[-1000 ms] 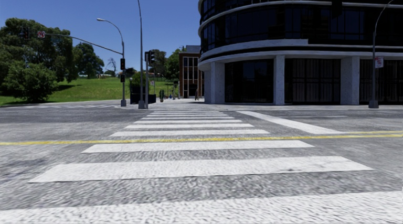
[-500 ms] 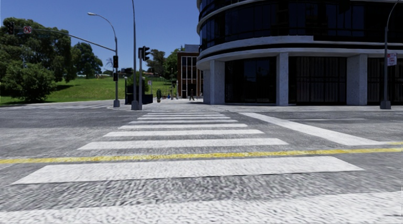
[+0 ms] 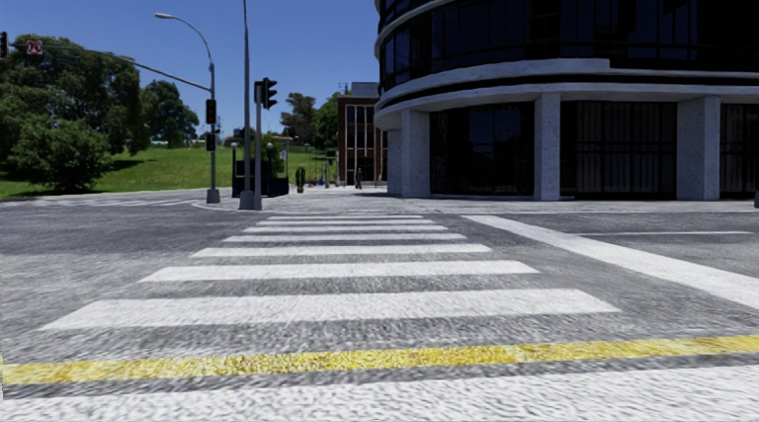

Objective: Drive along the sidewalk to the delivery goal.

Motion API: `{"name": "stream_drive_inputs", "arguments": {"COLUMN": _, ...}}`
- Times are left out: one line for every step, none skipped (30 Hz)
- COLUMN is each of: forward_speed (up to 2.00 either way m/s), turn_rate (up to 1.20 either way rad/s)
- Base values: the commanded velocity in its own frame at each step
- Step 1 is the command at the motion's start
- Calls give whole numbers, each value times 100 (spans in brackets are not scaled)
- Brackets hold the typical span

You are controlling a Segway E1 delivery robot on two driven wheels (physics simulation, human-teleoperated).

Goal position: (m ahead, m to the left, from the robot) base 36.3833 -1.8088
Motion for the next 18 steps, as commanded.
{"name": "stream_drive_inputs", "arguments": {"forward_speed": 200, "turn_rate": 22}}
{"name": "stream_drive_inputs", "arguments": {"forward_speed": 200, "turn_rate": 22}}
{"name": "stream_drive_inputs", "arguments": {"forward_speed": 200, "turn_rate": 22}}
{"name": "stream_drive_inputs", "arguments": {"forward_speed": 200, "turn_rate": 41}}
{"name": "stream_drive_inputs", "arguments": {"forward_speed": 200, "turn_rate": 52}}
{"name": "stream_drive_inputs", "arguments": {"forward_speed": 200, "turn_rate": 48}}
{"name": "stream_drive_inputs", "arguments": {"forward_speed": 200, "turn_rate": 48}}
{"name": "stream_drive_inputs", "arguments": {"forward_speed": 200, "turn_rate": 25}}
{"name": "stream_drive_inputs", "arguments": {"forward_speed": 200, "turn_rate": 7}}
{"name": "stream_drive_inputs", "arguments": {"forward_speed": 200, "turn_rate": 7}}
{"name": "stream_drive_inputs", "arguments": {"forward_speed": 200, "turn_rate": 0}}
{"name": "stream_drive_inputs", "arguments": {"forward_speed": 200, "turn_rate": 0}}
{"name": "stream_drive_inputs", "arguments": {"forward_speed": 200, "turn_rate": 0}}
{"name": "stream_drive_inputs", "arguments": {"forward_speed": 200, "turn_rate": 0}}
{"name": "stream_drive_inputs", "arguments": {"forward_speed": 200, "turn_rate": 0}}
{"name": "stream_drive_inputs", "arguments": {"forward_speed": 200, "turn_rate": 0}}
{"name": "stream_drive_inputs", "arguments": {"forward_speed": 200, "turn_rate": 0}}
{"name": "stream_drive_inputs", "arguments": {"forward_speed": 200, "turn_rate": 0}}
